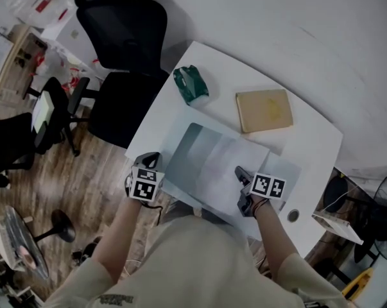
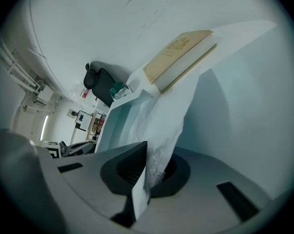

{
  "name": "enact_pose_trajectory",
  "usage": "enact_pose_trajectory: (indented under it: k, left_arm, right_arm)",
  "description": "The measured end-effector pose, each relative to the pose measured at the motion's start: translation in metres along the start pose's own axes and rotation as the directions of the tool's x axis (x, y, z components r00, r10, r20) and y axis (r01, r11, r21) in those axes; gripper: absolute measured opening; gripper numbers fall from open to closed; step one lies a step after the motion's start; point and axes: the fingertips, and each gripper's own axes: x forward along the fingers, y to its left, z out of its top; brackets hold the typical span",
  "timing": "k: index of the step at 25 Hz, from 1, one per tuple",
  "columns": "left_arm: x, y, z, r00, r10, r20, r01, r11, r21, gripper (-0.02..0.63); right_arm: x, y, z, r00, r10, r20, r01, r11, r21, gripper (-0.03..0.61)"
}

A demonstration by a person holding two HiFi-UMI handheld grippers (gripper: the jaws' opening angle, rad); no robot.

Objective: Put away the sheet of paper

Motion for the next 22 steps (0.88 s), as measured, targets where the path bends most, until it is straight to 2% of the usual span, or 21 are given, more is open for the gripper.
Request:
enact_pose_trajectory:
  k: [5, 13, 17, 22]
  left_arm:
    - [0.009, -0.005, -0.004, 0.998, -0.062, -0.023, 0.062, 0.998, 0.017, 0.02]
    - [0.012, -0.008, -0.006, 0.993, -0.118, -0.021, 0.118, 0.993, 0.025, 0.02]
    - [0.011, -0.007, -0.007, 0.992, -0.129, -0.007, 0.129, 0.991, 0.028, 0.02]
    - [0.012, -0.007, -0.006, 0.99, -0.143, 0.003, 0.143, 0.989, 0.035, 0.02]
  right_arm:
    - [0.015, 0.006, -0.011, 1.0, -0.007, -0.009, 0.008, 0.995, 0.097, 0.023]
    - [0.028, 0.011, -0.029, 0.997, -0.055, -0.053, 0.059, 0.996, 0.066, 0.023]
    - [0.04, 0.022, -0.028, 0.999, -0.033, -0.036, 0.037, 0.994, 0.102, 0.023]
    - [0.062, 0.033, -0.023, 0.999, -0.006, -0.054, 0.01, 0.997, 0.078, 0.023]
